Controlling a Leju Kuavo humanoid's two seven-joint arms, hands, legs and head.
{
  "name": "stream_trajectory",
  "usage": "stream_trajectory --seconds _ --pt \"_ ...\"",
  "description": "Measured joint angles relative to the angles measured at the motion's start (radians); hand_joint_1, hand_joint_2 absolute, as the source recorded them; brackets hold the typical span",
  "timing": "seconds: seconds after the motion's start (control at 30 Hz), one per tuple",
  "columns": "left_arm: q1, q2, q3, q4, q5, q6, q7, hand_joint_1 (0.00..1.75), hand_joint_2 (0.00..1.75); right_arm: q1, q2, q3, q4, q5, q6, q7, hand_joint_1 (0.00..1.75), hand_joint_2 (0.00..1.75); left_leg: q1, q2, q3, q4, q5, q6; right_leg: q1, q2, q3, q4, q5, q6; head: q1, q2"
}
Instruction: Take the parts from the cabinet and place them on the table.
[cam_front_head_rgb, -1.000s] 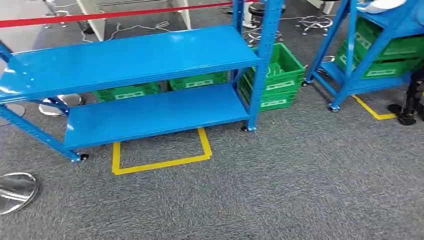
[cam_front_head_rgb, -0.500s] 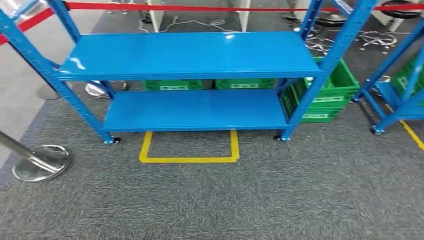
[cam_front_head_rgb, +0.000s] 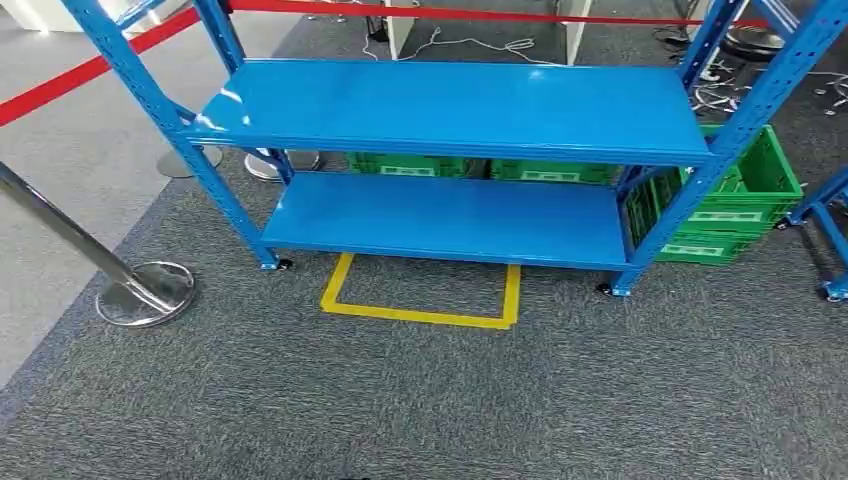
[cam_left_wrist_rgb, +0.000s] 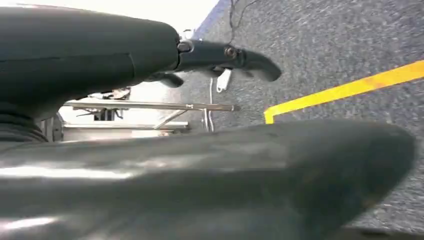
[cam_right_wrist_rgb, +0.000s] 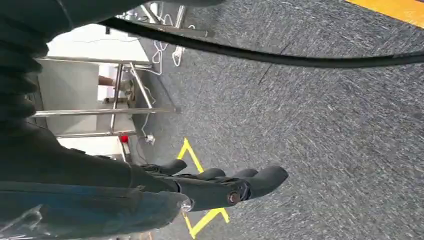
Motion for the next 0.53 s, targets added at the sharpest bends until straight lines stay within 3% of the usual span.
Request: stream_trajectory --seconds 0.03,0.07,0.1,0.13,0.17,0.2,0.33,0.53 --pt "-0.001 0.000 0.000 0.000 -0.001 0.001 0.000 0.00 0.00 -0.001 0.000 0.000 0.000 0.000 0.000 0.008 0.00 1.75 -0.001 0.003 0.045 -0.079 0.035 0.006 0.000 -0.001 0.002 0.000 -0.001 0.002 0.000 0.000" --pt "-0.002 0.000 0.000 0.000 -0.002 0.002 0.000 0.00 0.00 -0.002 0.000 0.000 0.000 0.001 0.000 0.020 0.00 1.75 -0.003 0.016 0.086 -0.144 0.050 0.013 0.002 -0.002 0.002 0.000 -0.001 0.005 0.000 0.000" --pt "-0.005 0.000 0.000 0.000 -0.003 0.004 0.000 0.00 0.00 -0.002 0.000 0.000 0.000 0.001 0.000 0.029 0.00 1.75 -0.002 0.013 0.098 -0.185 0.040 0.012 0.012 -0.002 -0.005 0.012 -0.010 0.009 -0.003 0.000" --pt "-0.007 -0.003 -0.001 0.000 -0.005 0.004 0.000 0.00 0.00 -0.003 0.000 0.000 0.000 0.001 0.000 0.037 0.00 1.75 0.002 0.013 0.096 -0.182 0.046 0.002 0.014 -0.003 -0.010 0.006 -0.006 -0.004 0.002 0.000" --pt "-0.006 -0.002 -0.001 0.000 -0.007 0.005 0.002 0.00 0.00 -0.003 0.000 0.001 0.000 0.001 0.000 0.042 0.00 1.75 0.000 0.012 0.097 -0.182 0.045 0.009 0.015 -0.003 -0.007 0.002 -0.006 -0.002 0.006 0.000" --pt "-0.004 -0.001 -0.002 0.000 -0.008 0.005 0.002 0.00 0.00 -0.003 0.000 0.003 0.000 0.001 -0.001 0.043 0.00 1.75 -0.001 0.012 0.097 -0.182 0.043 0.011 0.014 -0.004 -0.005 -0.001 -0.004 0.005 0.006 0.000" --pt "-0.003 -0.001 -0.002 0.000 -0.008 0.005 0.004 0.00 0.00 -0.002 0.000 0.005 0.000 0.001 -0.006 0.047 0.00 1.75 -0.002 0.012 0.097 -0.182 0.042 0.021 0.013 -0.003 0.001 -0.013 0.002 0.015 0.006 0.000" --pt "-0.003 0.000 -0.002 0.000 -0.007 0.005 0.005 0.00 0.00 -0.003 0.000 0.010 0.000 -0.003 -0.011 0.031 0.00 1.75 -0.003 0.012 0.097 -0.181 0.043 0.024 0.012 -0.003 0.008 -0.018 0.006 0.021 0.005 0.000"
